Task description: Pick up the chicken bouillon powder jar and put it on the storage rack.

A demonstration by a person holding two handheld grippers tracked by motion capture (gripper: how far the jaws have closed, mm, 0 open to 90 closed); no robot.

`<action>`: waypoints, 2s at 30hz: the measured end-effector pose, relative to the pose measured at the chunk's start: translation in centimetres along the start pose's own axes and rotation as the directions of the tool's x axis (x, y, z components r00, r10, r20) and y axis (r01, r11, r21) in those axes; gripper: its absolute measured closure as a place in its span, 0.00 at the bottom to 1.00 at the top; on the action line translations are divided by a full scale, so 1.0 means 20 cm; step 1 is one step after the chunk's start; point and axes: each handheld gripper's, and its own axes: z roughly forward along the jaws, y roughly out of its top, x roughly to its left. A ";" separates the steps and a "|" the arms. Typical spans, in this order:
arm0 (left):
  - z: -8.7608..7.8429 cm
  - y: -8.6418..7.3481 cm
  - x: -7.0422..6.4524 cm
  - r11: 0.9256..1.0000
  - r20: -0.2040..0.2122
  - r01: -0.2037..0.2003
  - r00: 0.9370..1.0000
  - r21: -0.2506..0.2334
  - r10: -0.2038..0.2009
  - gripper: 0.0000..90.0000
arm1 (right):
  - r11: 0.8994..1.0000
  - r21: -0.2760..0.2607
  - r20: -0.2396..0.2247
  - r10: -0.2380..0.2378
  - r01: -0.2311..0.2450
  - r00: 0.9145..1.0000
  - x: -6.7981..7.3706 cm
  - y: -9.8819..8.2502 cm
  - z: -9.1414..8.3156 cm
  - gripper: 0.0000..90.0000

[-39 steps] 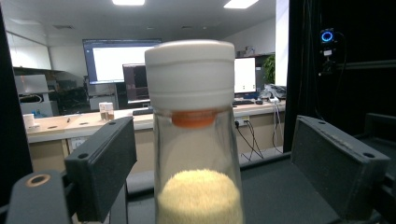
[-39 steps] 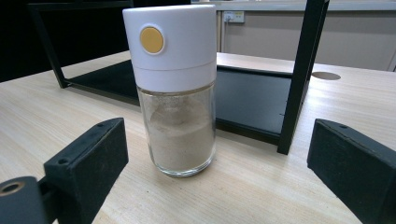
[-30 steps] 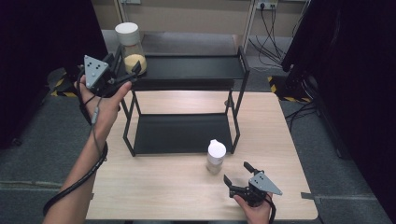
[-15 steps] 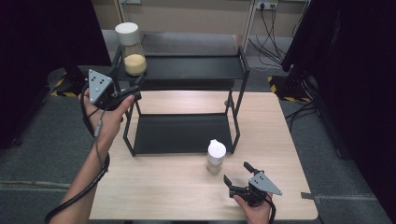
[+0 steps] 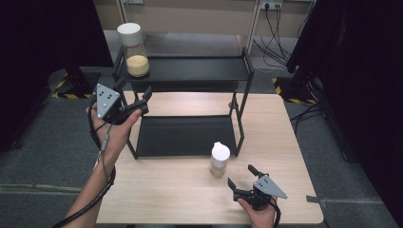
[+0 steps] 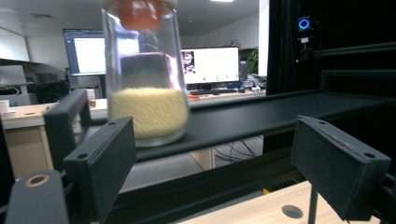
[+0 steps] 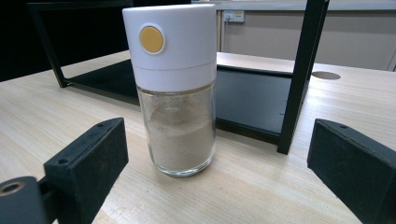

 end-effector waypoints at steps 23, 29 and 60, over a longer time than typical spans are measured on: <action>-0.11 -0.21 -0.06 0.999 0.035 0.020 0.999 0.048 -0.022 0.15 | 1.000 -0.004 0.001 -0.002 0.002 1.000 0.00 0.00 0.00 0.06; -0.14 -0.25 -0.08 0.998 0.037 0.014 0.999 0.054 -0.016 0.15 | 1.000 -0.004 0.001 -0.003 0.003 1.000 0.00 0.00 0.00 0.06; -0.31 -0.53 -0.12 0.989 0.076 0.044 0.996 0.144 -0.056 0.15 | 1.000 -0.005 0.002 -0.005 0.005 1.000 0.00 0.00 0.00 0.06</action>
